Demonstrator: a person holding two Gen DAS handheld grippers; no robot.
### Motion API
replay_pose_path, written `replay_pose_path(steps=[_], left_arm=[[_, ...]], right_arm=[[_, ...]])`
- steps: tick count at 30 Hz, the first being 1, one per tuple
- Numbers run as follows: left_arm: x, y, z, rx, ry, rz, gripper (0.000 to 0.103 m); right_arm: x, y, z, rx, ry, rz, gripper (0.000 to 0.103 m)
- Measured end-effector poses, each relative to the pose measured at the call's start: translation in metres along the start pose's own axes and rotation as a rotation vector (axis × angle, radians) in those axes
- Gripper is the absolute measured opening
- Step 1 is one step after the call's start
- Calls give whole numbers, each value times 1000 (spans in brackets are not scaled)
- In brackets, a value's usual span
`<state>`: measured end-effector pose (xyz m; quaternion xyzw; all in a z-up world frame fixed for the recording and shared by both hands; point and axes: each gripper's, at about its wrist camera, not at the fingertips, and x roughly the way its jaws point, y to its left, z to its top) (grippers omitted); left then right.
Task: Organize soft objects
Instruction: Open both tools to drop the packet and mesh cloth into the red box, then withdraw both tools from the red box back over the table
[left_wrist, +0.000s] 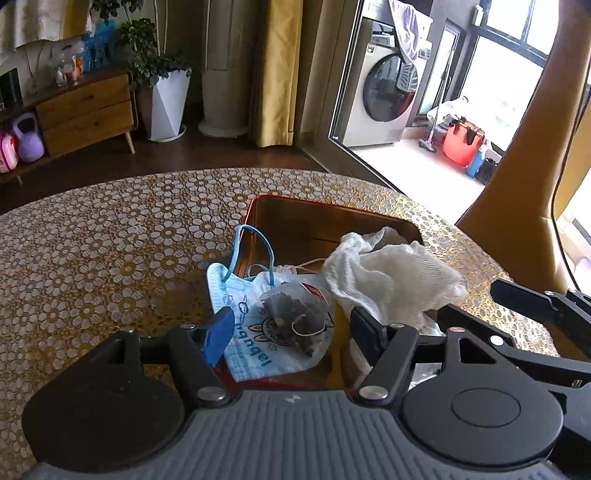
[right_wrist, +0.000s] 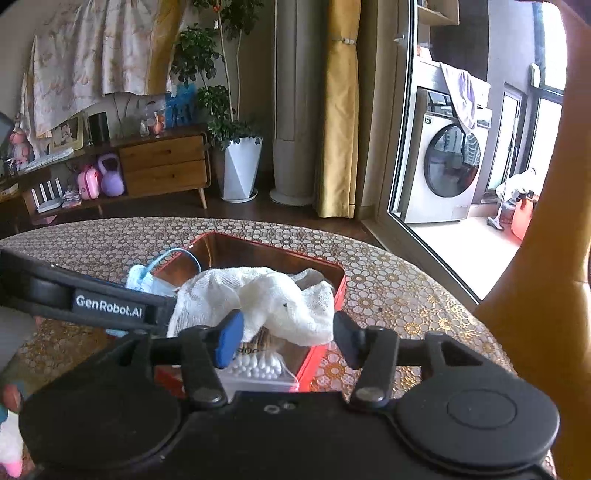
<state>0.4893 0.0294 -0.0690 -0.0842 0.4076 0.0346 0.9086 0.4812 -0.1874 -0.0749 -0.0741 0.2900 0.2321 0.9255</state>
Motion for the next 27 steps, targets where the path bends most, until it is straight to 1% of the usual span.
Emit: replay_pose_path(steps=[4, 8, 11, 15, 20, 22, 24, 27], left_arm=[[-22, -2, 0, 6, -22, -4, 69], [-46, -2, -1, 13, -44, -8, 69], [-64, -4, -3, 24, -62, -11, 71], [-89, -5, -8, 43, -80, -26, 72], [-119, -5, -20, 72, -99, -43, 73], [-130, -4, -27, 80, -102, -58, 74], [-140, -2, -34, 89, -108, -66, 79], [-154, 0, -45, 100, -111, -76, 81]], right_arm=[[-18, 2, 2, 9, -21, 0, 71], [-39, 1, 5, 17, -40, 5, 79], [-56, 1, 6, 28, -57, 4, 83], [-79, 1, 5, 51, -70, 12, 86], [-103, 4, -1, 71, -75, 20, 94], [-112, 5, -6, 80, -73, 28, 95], [-121, 8, -10, 81, -71, 37, 97], [-134, 10, -15, 91, -71, 54, 99]])
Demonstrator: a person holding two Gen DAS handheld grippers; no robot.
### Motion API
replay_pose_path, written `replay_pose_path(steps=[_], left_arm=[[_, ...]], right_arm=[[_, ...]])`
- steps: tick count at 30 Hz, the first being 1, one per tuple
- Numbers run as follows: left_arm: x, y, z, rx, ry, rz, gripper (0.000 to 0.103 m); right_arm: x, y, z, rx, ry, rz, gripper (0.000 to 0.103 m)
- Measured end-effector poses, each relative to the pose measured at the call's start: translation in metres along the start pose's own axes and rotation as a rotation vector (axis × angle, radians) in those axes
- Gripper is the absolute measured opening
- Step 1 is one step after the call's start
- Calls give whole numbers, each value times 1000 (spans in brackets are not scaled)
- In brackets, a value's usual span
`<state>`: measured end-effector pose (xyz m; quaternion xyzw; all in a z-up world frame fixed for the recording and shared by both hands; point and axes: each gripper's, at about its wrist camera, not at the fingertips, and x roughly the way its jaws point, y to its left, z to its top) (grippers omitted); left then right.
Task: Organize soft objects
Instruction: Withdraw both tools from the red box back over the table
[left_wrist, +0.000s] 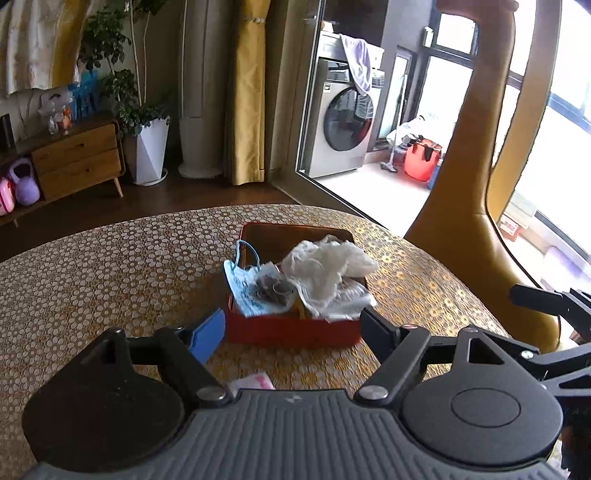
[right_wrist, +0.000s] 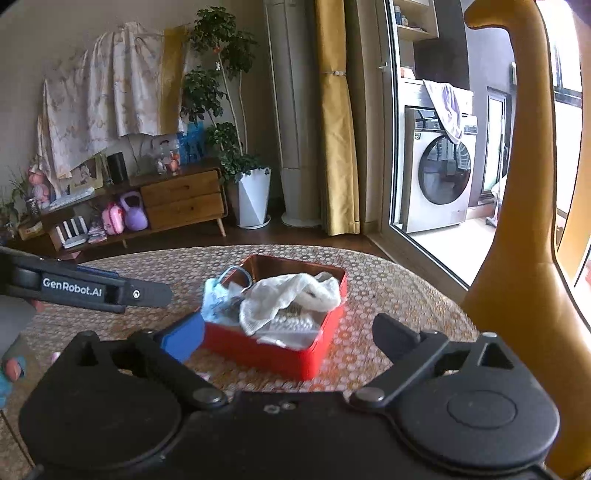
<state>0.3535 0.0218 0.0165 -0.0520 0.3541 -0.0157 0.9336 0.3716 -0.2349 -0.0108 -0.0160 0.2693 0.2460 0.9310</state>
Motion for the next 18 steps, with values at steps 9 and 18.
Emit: replay_pose_path(steps=[9, 18], left_arm=[[-33, 0, -37, 3, 20, -41, 87], [-56, -9, -81, 72, -40, -49, 100]], right_arm=[[-33, 8, -19, 52, 7, 25, 100], [-41, 24, -31, 47, 38, 43, 100]])
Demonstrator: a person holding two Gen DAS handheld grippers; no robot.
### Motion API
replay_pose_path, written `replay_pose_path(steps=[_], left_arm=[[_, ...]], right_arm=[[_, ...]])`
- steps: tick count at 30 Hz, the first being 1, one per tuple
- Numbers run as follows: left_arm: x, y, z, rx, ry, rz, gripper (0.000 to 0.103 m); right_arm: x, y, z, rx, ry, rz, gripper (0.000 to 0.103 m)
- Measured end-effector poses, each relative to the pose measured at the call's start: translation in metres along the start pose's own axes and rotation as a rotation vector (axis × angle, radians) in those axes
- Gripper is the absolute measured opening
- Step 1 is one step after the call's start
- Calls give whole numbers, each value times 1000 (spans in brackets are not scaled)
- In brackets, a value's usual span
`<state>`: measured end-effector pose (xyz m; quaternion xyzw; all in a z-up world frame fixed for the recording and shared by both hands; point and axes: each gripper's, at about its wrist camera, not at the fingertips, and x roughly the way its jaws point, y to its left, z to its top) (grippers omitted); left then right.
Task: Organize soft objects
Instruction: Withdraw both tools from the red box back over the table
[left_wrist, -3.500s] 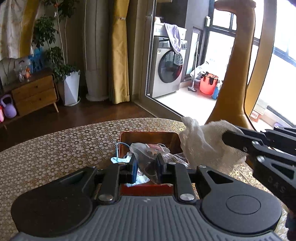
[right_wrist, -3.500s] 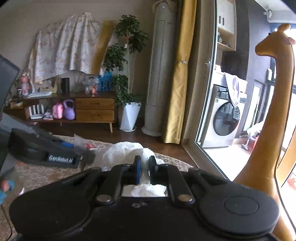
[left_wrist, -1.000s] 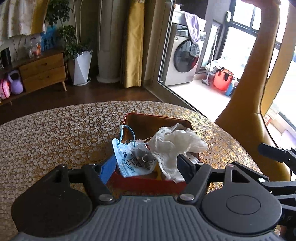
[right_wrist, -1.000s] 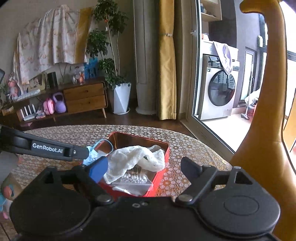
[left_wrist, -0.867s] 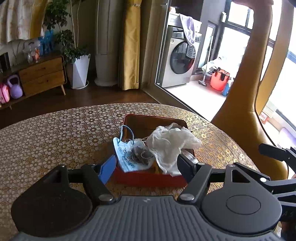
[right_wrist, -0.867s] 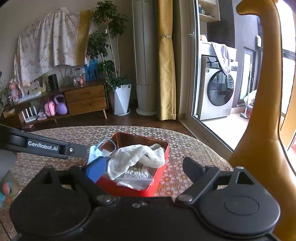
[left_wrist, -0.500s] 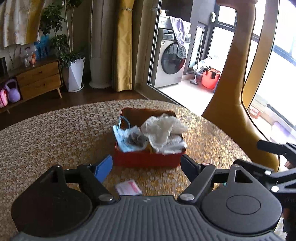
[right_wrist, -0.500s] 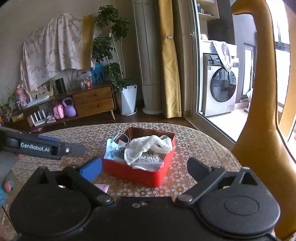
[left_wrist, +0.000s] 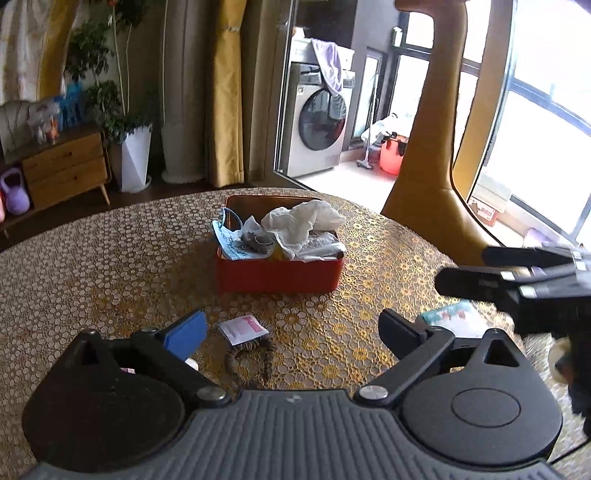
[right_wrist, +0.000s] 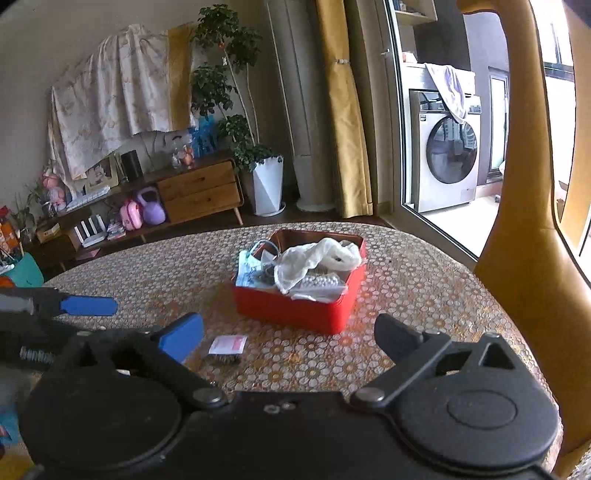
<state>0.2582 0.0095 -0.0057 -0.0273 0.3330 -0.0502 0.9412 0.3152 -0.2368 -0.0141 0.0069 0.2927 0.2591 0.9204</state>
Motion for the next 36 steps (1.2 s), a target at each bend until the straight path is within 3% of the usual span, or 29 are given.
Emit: replay_pose_path(steps=[6, 14, 25, 36], left_arm=[[3, -4, -33, -35, -18, 11, 100], [24, -11, -68, -75, -34, 107, 100], [67, -11, -93, -84, -5, 144, 100], [105, -9, -99, -125, 2, 254, 100]], right_arm=[[13, 11, -2, -7, 46, 17, 100], [44, 26, -6, -48, 147, 48, 100], [103, 43, 8, -97, 270, 107, 100], [173, 57, 9, -138, 438, 182, 94]])
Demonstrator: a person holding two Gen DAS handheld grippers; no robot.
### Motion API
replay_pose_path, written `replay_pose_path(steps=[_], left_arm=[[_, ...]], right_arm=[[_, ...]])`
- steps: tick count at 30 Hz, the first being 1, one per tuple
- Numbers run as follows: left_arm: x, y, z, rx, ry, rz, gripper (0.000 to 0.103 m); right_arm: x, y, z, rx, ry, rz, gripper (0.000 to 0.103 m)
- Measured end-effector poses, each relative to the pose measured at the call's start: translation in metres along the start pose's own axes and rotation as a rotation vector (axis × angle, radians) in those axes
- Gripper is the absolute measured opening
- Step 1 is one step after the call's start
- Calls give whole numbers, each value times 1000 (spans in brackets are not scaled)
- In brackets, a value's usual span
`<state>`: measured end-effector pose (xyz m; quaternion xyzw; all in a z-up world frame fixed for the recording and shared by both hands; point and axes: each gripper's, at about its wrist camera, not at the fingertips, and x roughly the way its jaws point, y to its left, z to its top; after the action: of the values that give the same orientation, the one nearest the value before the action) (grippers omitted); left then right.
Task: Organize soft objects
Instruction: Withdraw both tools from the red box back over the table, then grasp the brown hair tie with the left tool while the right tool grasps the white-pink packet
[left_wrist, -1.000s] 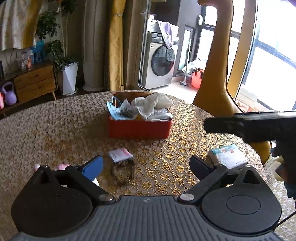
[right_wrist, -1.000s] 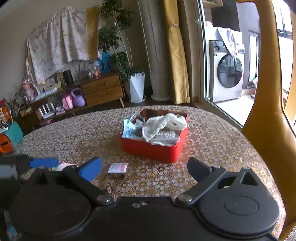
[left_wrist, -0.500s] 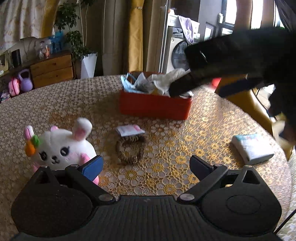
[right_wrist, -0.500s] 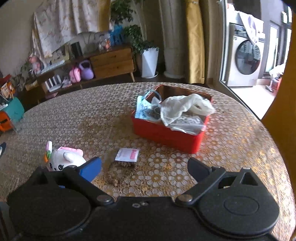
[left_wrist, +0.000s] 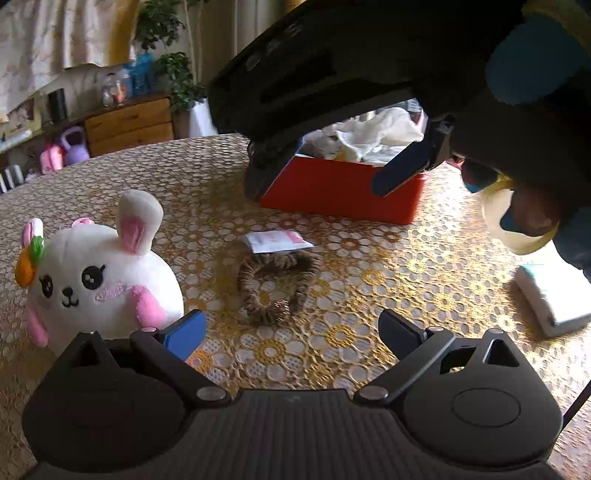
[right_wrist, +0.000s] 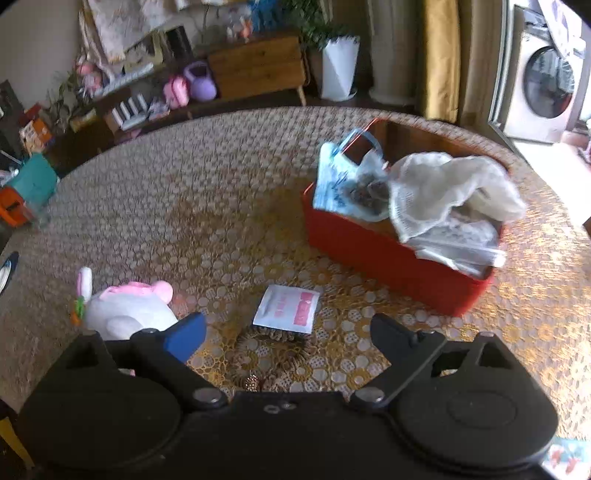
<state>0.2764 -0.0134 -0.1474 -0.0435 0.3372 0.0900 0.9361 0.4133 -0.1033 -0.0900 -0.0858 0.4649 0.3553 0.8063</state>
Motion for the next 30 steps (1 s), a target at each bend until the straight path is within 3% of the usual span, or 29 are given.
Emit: replay_pose_path(steps=[13, 19, 22, 24, 30], left_arm=[[26, -1, -2, -20, 2, 48, 95], [32, -8, -3, 18, -6, 63, 91], [34, -8, -2, 6, -8, 63, 84], [34, -7, -1, 5, -16, 56, 72], [34, -1, 0, -8, -23, 67, 53]], right_arm=[[59, -8, 24, 23, 132, 37, 86], [75, -7, 23, 7, 169, 32, 80], [77, -3, 22, -18, 167, 18, 78], [78, 1, 22, -42, 167, 2, 76], [75, 8, 15, -126, 153, -62, 54]])
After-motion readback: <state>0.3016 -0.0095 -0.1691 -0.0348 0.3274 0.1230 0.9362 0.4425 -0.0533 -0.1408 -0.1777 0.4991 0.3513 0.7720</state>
